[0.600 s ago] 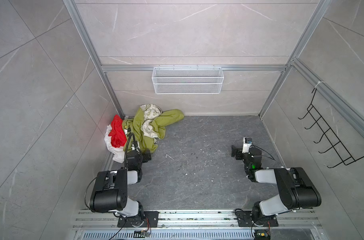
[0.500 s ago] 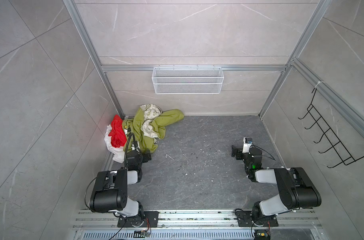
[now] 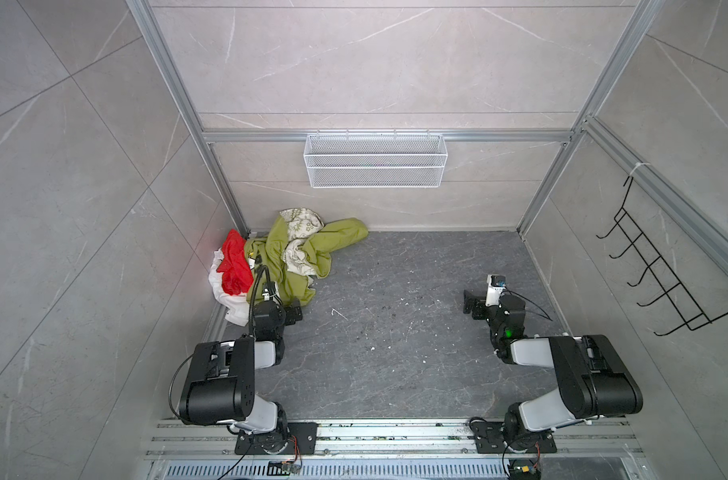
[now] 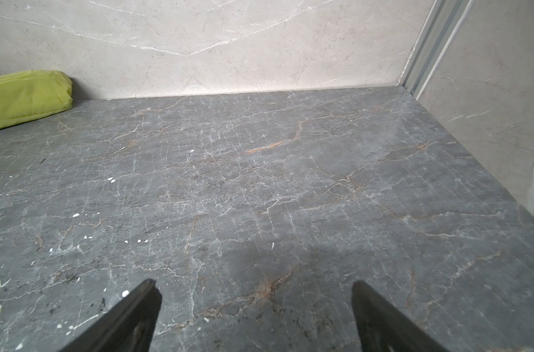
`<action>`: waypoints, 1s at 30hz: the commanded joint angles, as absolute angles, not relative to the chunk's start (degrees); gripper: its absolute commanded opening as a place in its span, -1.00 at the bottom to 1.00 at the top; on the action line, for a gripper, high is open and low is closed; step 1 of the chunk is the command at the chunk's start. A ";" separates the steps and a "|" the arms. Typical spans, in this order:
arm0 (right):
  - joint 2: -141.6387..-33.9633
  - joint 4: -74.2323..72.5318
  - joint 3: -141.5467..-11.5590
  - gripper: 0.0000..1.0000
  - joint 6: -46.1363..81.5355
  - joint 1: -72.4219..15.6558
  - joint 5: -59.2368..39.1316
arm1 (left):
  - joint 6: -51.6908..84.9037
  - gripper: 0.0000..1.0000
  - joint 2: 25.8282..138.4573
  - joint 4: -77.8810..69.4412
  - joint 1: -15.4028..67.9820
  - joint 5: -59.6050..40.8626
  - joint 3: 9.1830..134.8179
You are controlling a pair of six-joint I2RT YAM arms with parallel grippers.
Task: Pick out a specific cloth from the pile
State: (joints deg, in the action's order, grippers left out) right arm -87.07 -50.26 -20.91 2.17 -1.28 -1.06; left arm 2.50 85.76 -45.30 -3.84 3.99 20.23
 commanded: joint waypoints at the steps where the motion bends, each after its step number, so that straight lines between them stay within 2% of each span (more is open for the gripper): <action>1: -87.55 -50.03 -21.45 0.99 2.77 -0.97 -1.91 | 1.53 1.00 85.87 -47.67 -3.71 4.20 21.01; 5: -87.46 -50.39 -21.16 0.99 2.86 -0.73 -2.47 | 1.50 1.00 85.89 -47.68 -3.70 4.17 21.08; 7: -87.45 -51.10 -20.83 0.99 2.37 -0.08 -5.74 | 1.50 1.00 85.88 -47.56 -3.70 4.13 21.13; 30: -86.92 -52.21 -19.95 0.99 1.53 0.00 -5.45 | 1.49 1.00 85.85 -47.85 -3.72 4.24 20.99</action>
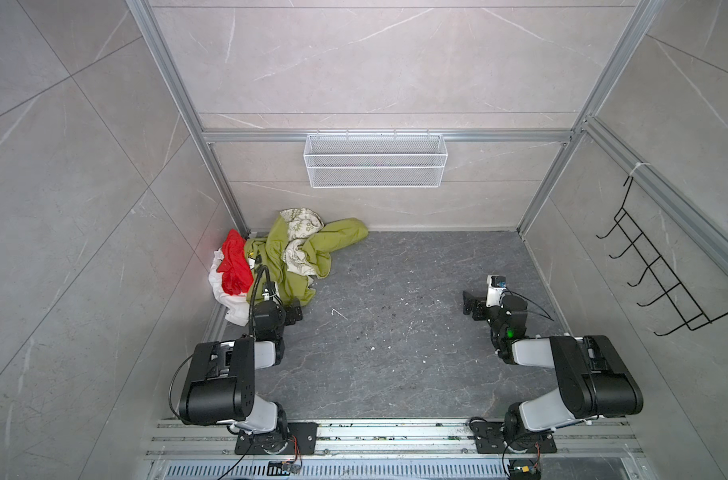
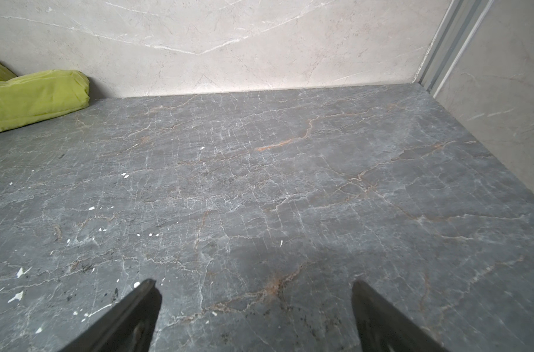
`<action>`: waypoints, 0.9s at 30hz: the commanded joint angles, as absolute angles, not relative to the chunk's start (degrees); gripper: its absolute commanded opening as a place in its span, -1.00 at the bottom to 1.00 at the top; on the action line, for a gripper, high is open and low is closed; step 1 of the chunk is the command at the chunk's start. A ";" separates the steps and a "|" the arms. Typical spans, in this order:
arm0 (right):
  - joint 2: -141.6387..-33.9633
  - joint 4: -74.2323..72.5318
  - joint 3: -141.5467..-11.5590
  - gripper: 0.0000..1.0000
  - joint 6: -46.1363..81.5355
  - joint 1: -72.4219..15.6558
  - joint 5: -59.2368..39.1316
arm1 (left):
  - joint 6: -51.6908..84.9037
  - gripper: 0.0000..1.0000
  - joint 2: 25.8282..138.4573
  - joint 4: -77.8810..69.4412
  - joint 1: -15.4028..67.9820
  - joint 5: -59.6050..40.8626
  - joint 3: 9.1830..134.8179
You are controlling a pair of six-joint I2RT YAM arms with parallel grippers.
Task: Pick out a specific cloth from the pile
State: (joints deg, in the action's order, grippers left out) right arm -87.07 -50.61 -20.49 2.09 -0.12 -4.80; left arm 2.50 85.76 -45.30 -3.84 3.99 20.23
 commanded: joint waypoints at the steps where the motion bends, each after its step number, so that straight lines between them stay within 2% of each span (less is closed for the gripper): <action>1: -86.87 -52.13 -20.00 0.99 1.59 0.00 -5.45 | 1.51 1.00 85.87 -47.83 -3.71 4.26 20.99; 27: -86.96 -52.06 -20.10 0.99 1.83 0.00 -5.29 | 2.08 1.00 85.79 -48.95 -4.73 2.13 20.40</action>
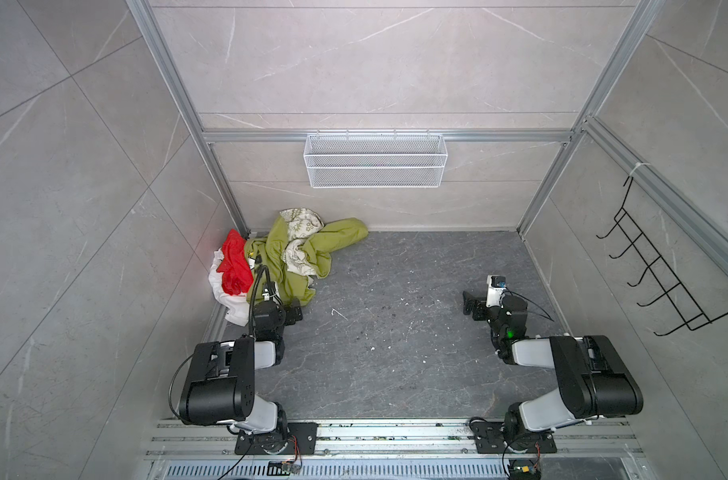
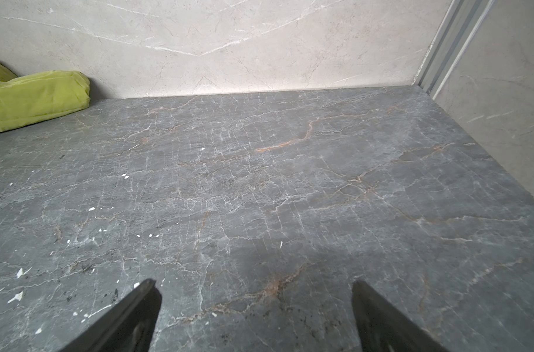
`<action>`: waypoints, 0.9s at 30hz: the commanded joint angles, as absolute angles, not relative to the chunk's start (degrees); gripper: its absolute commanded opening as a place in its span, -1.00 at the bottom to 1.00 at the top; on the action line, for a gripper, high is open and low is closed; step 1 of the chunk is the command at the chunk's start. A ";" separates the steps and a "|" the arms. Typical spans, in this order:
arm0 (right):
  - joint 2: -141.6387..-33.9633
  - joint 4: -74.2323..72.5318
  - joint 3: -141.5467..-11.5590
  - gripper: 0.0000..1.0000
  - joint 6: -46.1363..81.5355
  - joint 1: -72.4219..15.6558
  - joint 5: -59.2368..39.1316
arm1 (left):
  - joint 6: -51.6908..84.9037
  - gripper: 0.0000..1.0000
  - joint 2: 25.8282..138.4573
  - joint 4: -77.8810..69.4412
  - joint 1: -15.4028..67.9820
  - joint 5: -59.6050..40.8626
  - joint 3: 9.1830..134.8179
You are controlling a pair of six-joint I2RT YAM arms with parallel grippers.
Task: Pick out a specific cloth from the pile
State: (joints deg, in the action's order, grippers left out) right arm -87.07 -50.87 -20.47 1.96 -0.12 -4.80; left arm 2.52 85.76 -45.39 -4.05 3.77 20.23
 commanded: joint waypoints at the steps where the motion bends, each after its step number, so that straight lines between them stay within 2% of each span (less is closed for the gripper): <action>1: -87.09 -52.05 -20.12 0.99 1.80 -0.05 -5.36 | 1.88 1.00 85.74 -48.07 -3.95 3.33 20.77; 7: -86.85 -51.99 -20.11 0.99 1.73 -0.01 -4.96 | 1.54 1.00 85.87 -47.83 -3.57 4.35 20.96; 11: -84.91 -49.41 -20.76 0.99 3.00 -0.52 -0.20 | 1.54 1.00 85.53 -48.15 -3.52 4.39 20.82; 14: -81.85 -48.44 -20.11 0.99 3.19 -1.05 2.26 | 2.44 1.00 82.93 -42.01 -3.52 6.48 23.02; 23: -73.48 -34.73 -25.00 0.99 2.18 -3.70 6.18 | 5.11 1.00 74.36 -32.11 -3.11 14.48 25.04; 27: -72.05 -24.11 -32.86 0.99 12.45 -4.67 3.18 | 7.91 1.00 69.17 -22.82 -2.92 18.46 28.48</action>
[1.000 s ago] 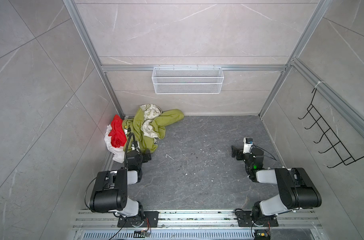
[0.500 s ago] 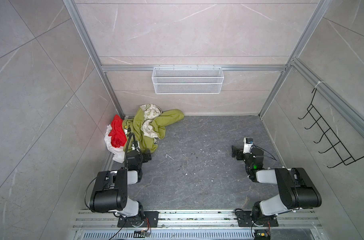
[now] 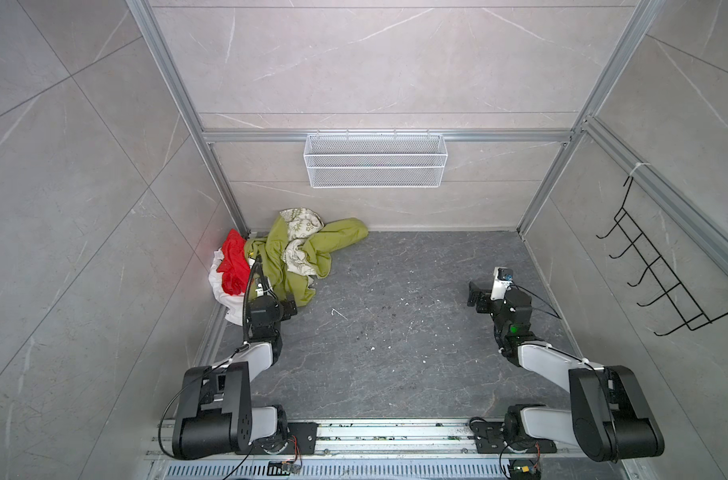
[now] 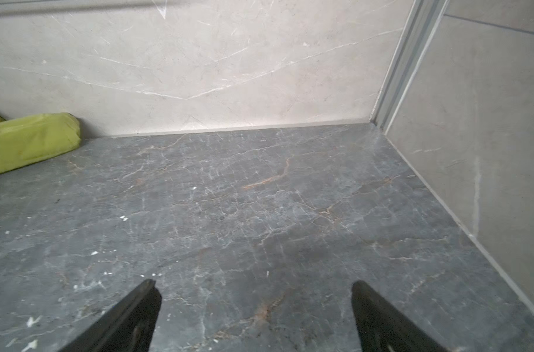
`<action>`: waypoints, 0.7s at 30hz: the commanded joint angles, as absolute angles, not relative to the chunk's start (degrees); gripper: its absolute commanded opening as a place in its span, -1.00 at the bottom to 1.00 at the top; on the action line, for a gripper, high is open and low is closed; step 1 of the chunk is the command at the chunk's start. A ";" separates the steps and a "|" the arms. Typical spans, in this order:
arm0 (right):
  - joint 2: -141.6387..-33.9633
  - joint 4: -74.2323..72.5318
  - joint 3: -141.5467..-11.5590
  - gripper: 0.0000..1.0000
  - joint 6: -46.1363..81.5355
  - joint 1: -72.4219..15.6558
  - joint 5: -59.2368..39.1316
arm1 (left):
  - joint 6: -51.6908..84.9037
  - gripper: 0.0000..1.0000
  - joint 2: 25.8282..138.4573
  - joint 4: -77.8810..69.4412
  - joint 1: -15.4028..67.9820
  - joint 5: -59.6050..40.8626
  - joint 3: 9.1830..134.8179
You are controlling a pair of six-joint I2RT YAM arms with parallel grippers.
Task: Pick out a specific cloth from the pile
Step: 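Lower the left gripper onto the red shirt while the right arm reaches forward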
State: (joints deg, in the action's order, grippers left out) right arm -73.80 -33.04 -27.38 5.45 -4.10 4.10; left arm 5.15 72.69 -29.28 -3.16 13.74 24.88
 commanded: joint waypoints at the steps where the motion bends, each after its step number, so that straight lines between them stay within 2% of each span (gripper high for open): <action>1: -72.61 -21.76 -34.98 0.99 15.28 -5.34 1.49 | 9.34 1.00 68.11 -19.90 -2.92 19.78 29.67; 4: -75.00 -19.09 -38.65 0.98 17.75 -10.25 -0.26 | 14.16 0.99 66.24 -9.02 -2.96 24.04 34.74; 8: -77.93 -18.57 -40.92 0.98 16.52 -18.29 1.46 | 17.42 0.99 66.16 0.38 -2.95 22.57 40.54; 13: -82.12 -17.56 -43.99 0.99 13.58 -25.70 2.63 | 20.06 0.98 66.36 6.64 -2.94 19.08 45.41; 21: -92.03 -18.72 -50.94 0.99 13.49 -31.03 -2.17 | 20.71 0.97 69.31 13.40 -3.00 15.74 52.52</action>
